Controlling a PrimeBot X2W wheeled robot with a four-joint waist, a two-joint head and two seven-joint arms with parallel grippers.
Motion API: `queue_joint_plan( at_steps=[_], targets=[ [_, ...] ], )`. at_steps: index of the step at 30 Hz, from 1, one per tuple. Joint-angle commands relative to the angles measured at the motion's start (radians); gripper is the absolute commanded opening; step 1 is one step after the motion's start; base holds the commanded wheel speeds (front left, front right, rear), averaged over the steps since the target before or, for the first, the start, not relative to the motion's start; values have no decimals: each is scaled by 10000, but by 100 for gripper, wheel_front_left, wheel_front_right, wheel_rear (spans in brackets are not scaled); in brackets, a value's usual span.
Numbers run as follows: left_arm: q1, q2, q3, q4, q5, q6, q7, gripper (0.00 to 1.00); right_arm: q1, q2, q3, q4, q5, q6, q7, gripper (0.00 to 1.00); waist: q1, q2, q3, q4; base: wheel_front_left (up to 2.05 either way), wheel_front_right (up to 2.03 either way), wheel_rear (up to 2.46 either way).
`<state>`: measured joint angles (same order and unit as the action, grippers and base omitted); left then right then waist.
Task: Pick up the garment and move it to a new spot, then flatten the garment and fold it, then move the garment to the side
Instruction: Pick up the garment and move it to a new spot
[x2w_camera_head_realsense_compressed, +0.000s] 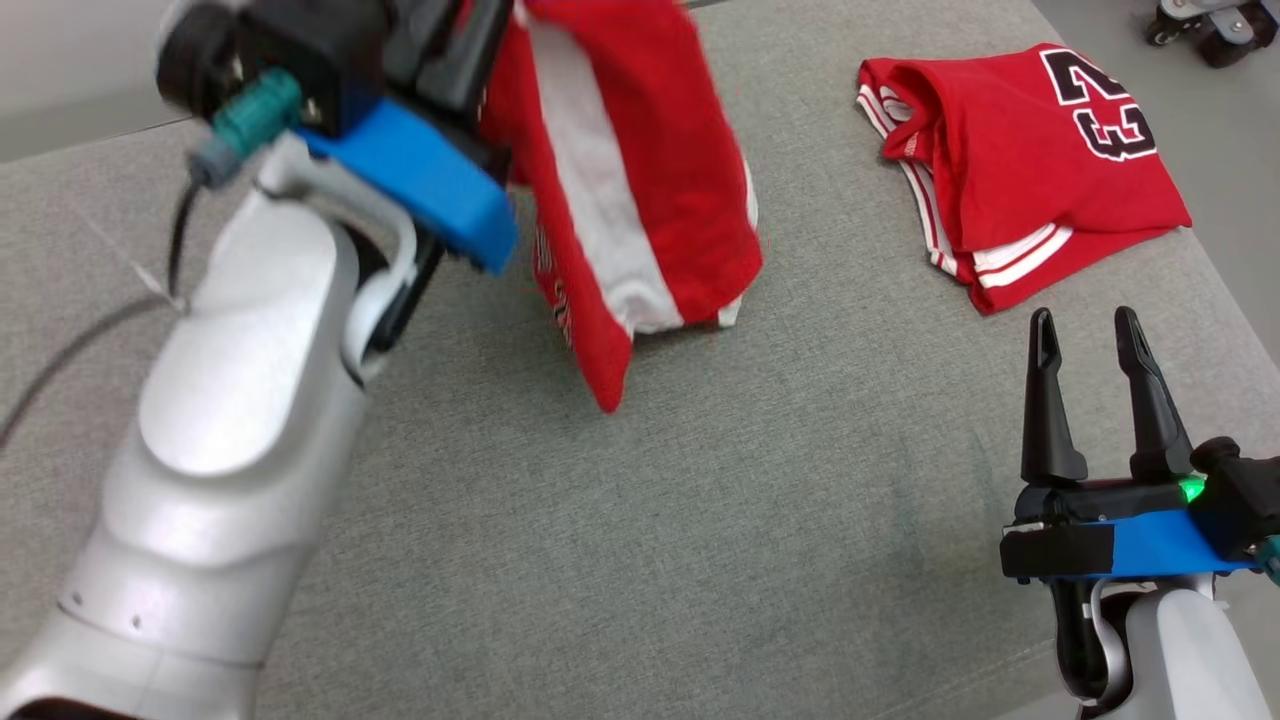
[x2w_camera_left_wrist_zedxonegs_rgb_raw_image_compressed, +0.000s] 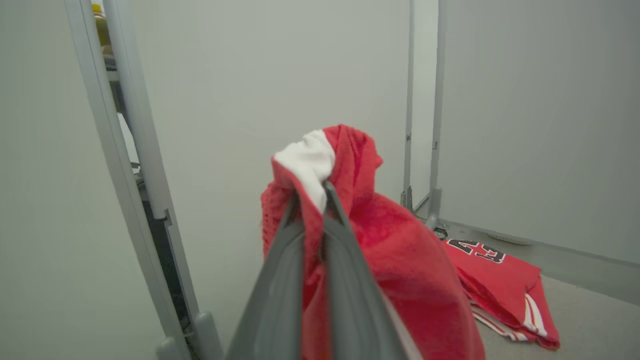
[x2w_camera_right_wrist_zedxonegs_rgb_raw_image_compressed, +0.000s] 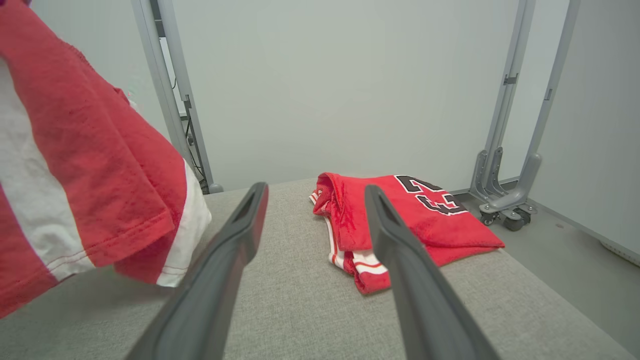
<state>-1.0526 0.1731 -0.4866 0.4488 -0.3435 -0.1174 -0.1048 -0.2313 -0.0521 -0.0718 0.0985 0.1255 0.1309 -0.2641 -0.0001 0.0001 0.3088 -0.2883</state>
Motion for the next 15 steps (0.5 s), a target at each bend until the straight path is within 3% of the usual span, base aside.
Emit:
queue_joint_plan(
  at_steps=[1, 15],
  targets=[
    [594, 61, -9, 177, -85, 107, -164, 0, 86, 31, -41, 5, 9, -5, 4, 100, 1, -1, -35, 118, 0, 0, 0],
    [4729, 470, -8, 1173, -606, 805, -1223, 0, 222, 25, 26, 205, -258, -5, 3, 100, 1, -1, -326, 972, 0, 0, 0]
  ],
)
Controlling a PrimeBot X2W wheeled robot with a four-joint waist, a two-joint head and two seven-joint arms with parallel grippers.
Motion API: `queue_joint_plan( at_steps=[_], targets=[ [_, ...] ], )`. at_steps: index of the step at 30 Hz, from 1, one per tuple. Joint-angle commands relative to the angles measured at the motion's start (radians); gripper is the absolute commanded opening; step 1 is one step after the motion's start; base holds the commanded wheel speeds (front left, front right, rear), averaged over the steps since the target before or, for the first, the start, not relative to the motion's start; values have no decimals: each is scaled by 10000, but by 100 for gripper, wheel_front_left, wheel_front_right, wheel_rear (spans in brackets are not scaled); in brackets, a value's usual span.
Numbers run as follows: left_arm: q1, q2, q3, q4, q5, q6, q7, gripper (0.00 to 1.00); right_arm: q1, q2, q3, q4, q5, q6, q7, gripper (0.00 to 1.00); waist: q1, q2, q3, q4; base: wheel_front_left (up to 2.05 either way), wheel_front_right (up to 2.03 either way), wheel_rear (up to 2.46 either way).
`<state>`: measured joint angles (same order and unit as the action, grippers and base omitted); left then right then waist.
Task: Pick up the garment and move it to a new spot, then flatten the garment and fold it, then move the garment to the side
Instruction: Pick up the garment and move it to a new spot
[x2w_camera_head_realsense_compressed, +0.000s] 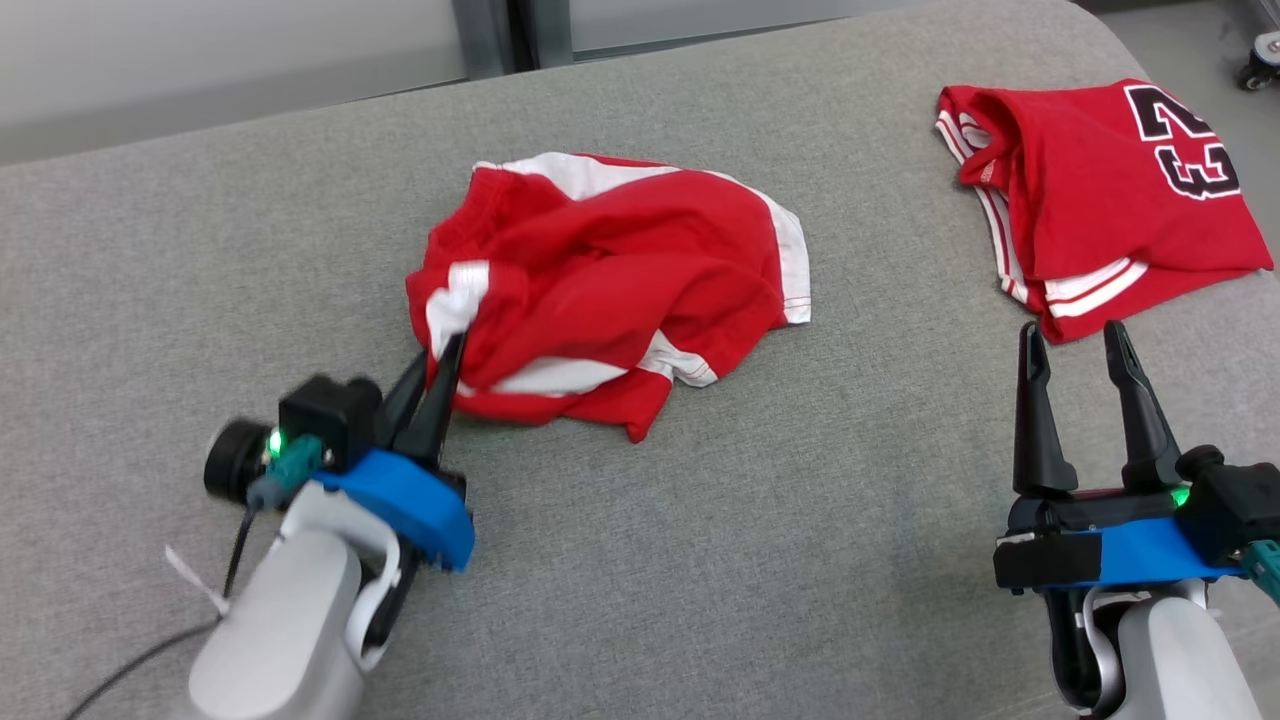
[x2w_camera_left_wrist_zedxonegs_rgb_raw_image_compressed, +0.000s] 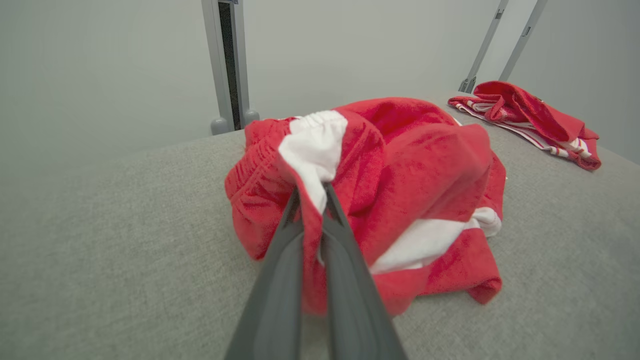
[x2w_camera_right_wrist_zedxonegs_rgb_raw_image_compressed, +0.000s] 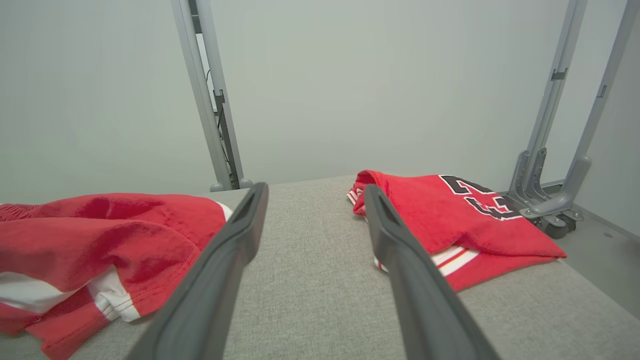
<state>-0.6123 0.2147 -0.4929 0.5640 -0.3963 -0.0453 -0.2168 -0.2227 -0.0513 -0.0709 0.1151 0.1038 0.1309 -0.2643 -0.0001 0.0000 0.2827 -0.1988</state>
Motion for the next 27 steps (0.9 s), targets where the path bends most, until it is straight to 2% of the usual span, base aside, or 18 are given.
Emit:
queue_joint_plan(
  at_steps=[1, 4, 5, 6, 7, 18, 27],
  targets=[
    [553, 66, 82, 31, -119, 118, -153, 0, 152, 17, 10, 50, -53, -6, 5, 100, 1, 0, -95, 116, 0, 0, 0],
    [1066, 80, 112, 18, -152, 236, -281, 0, 228, 19, 16, 103, -94, -5, 6, 100, 1, 0, -216, 227, 0, 0, 0],
    [1170, 73, 134, -18, -154, 273, -338, 28, 256, 17, 11, 115, -125, -5, 6, 100, 1, 0, -261, 267, 0, 0, 0],
    [1256, 68, 176, -63, -148, 317, -356, 84, 272, 19, 18, 133, -134, -5, 5, 100, 1, 0, -316, 301, 0, 0, 0],
    [1312, 58, 221, -145, -122, 382, -405, 100, 295, 19, 30, 139, -155, -5, 5, 100, 1, 0, -372, 339, 0, 0, 0],
    [1959, -97, 1021, -1861, 486, 672, -486, 100, 609, 17, 129, 261, -288, -5, 6, 100, 1, 0, -1083, 903, 0, 0, 0],
    [3156, -44, 2363, -3225, 1259, 815, -490, 100, 896, 18, 106, 313, -337, -5, 4, 100, 1, 0, -1648, 1505, 0, 0, 0]
  ],
)
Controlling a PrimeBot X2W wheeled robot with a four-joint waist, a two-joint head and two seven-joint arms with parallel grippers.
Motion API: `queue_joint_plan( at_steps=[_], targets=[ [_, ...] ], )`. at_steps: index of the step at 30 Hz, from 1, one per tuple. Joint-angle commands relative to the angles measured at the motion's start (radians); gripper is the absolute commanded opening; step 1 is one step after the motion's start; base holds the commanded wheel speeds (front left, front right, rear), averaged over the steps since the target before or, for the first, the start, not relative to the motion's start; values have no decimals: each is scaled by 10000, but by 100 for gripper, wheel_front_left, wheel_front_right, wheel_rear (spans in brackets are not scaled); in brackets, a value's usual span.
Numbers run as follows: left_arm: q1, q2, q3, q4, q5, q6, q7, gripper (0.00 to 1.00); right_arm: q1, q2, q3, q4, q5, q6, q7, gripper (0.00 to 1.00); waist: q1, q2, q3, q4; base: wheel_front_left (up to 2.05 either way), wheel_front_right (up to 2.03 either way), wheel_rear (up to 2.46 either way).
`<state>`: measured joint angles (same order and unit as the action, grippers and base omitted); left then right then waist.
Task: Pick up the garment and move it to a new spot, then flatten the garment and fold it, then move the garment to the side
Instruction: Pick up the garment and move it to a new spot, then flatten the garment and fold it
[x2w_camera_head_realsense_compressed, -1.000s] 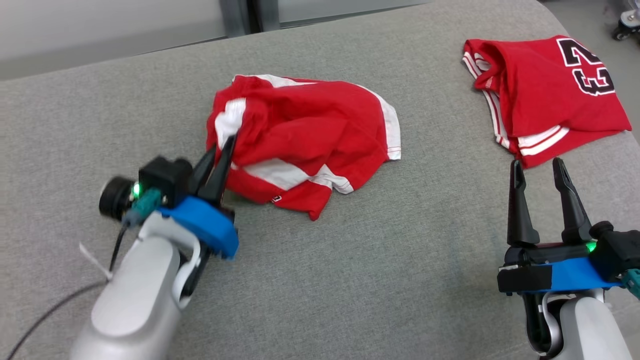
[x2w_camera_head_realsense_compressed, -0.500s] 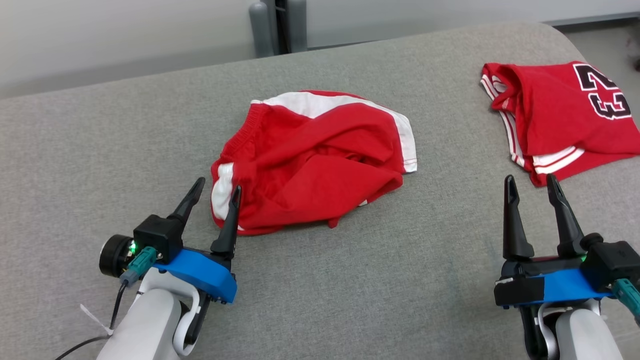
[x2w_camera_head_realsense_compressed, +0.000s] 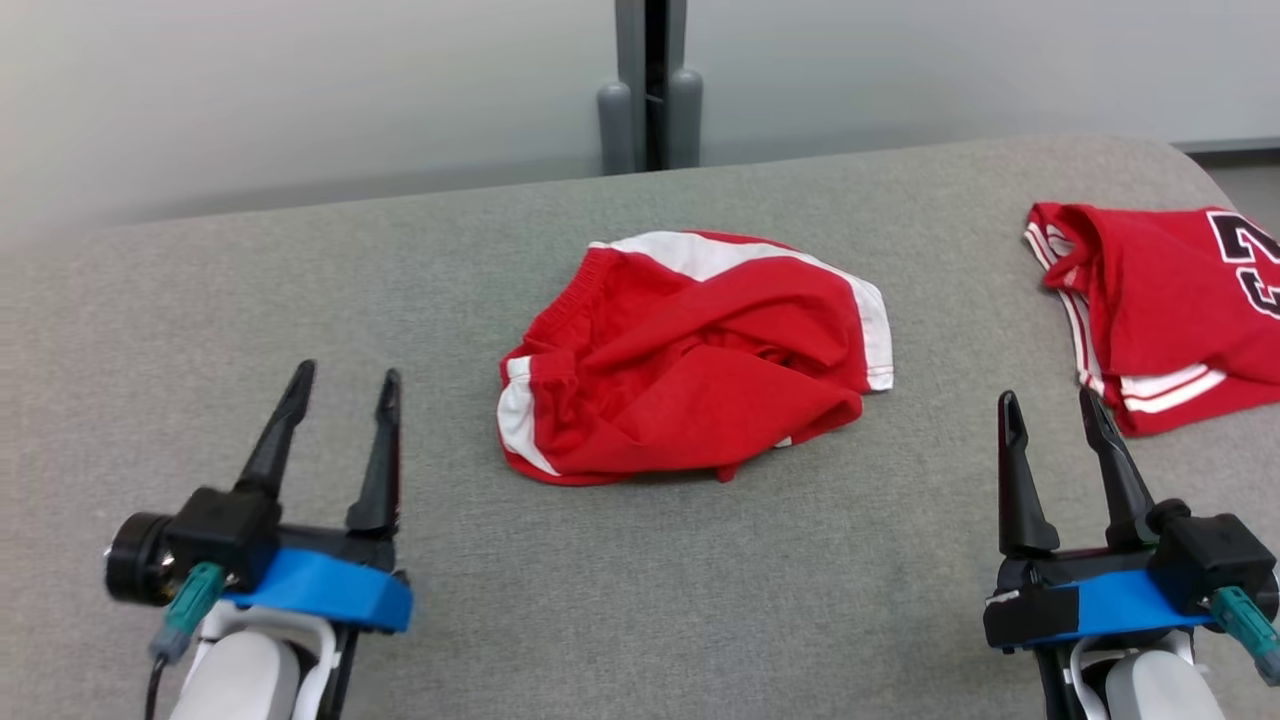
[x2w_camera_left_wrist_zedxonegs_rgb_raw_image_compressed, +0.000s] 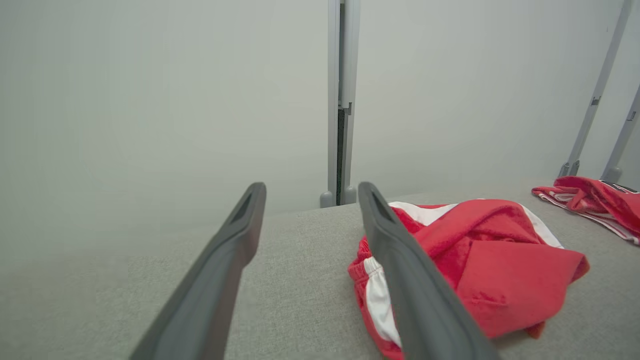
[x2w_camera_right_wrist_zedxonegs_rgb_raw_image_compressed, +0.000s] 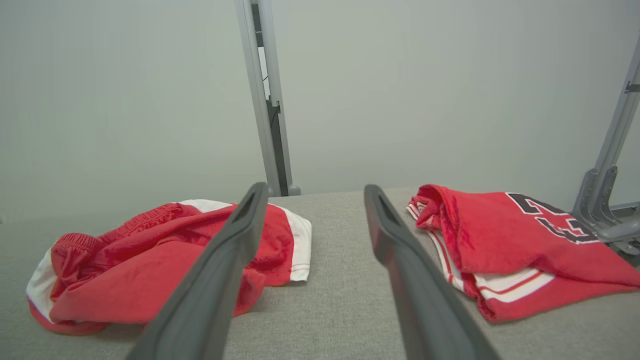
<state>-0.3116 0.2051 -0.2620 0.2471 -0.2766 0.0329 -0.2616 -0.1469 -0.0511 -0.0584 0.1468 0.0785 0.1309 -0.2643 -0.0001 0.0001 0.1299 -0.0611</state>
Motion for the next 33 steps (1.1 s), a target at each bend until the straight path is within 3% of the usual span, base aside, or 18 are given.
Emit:
queue_joint_plan(
  at_steps=[1, 16, 33],
  targets=[
    [300, 71, 246, -178, 136, 47, -42, 100, 173, 14, -29, 1, -80, -5, 6, 100, 1, -1, -175, 170, 0, 0, 0],
    [2328, -371, 1943, -540, 910, -389, -43, 100, 1018, 14, -162, 136, -54, -5, 4, 100, 1, -1, -682, 583, 0, 0, 0],
    [2159, -863, 2643, -450, 1605, -987, -44, 100, 1000, 15, -30, 197, 44, -5, 6, 100, 1, -1, -617, 588, 0, 0, 0]
  ],
)
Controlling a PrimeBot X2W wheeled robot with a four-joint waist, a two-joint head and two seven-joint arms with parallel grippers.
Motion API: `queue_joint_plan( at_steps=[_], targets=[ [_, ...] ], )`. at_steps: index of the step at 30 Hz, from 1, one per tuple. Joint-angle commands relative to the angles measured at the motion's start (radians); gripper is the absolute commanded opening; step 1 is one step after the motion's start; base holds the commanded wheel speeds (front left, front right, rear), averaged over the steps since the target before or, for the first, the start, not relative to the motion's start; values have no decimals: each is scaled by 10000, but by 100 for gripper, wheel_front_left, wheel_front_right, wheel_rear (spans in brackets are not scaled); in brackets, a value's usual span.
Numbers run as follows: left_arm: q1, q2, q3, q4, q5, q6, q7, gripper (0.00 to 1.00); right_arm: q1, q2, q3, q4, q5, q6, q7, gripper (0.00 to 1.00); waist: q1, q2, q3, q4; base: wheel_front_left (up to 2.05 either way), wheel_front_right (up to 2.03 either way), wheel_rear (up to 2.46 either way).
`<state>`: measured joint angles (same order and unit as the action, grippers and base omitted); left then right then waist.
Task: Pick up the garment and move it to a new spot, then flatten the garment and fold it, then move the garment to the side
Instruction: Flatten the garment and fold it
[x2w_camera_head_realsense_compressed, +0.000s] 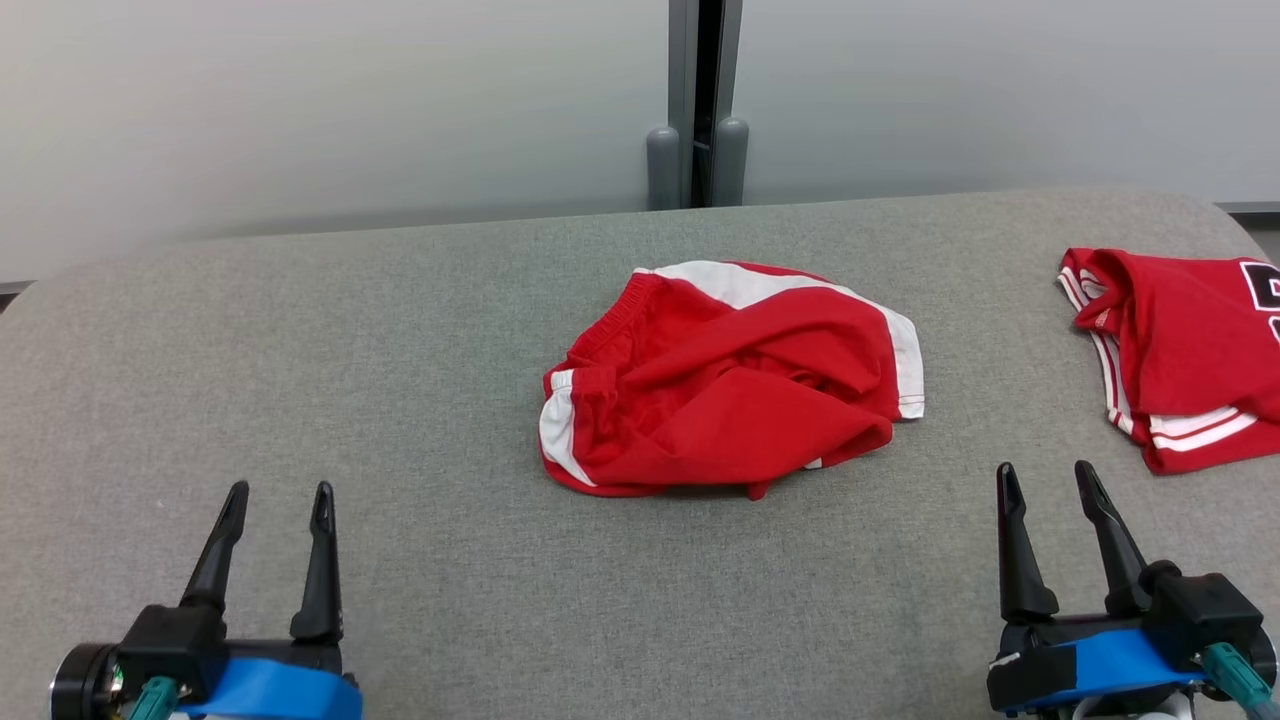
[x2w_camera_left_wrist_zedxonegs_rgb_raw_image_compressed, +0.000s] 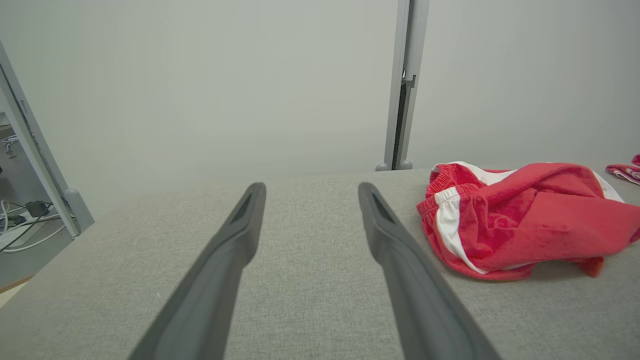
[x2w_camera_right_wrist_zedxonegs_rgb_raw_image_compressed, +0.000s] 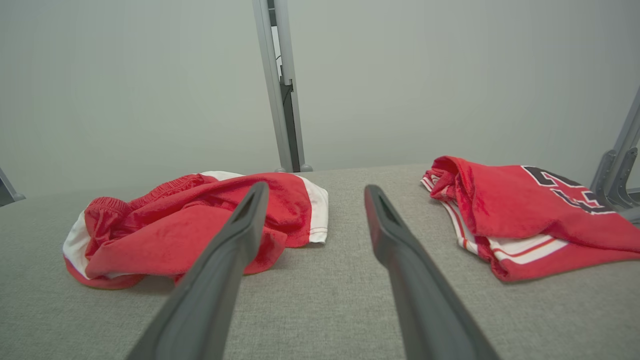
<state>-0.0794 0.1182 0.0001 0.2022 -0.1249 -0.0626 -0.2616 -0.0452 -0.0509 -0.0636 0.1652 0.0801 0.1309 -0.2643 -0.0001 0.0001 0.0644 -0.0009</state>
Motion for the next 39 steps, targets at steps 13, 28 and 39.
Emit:
queue_joint_plan(
  at_steps=[13, 28, 39],
  targets=[
    [-2904, -61, -1396, 683, 676, -596, -44, 100, -764, 10, 382, -29, 110, -6, 4, 100, 1, -1, 1041, -685, 0, 0, 0],
    [-4646, 541, -2754, 3846, 487, -684, -44, 100, -1272, 11, 319, -87, 371, -5, 4, 100, 1, -1, 2276, -1717, 0, 0, 0],
    [-4978, 625, -2970, 5064, 13, -679, -44, 0, -1374, 11, 239, -160, 335, -5, 4, 100, 1, -1, 2509, -1821, 0, 0, 0]
  ],
)
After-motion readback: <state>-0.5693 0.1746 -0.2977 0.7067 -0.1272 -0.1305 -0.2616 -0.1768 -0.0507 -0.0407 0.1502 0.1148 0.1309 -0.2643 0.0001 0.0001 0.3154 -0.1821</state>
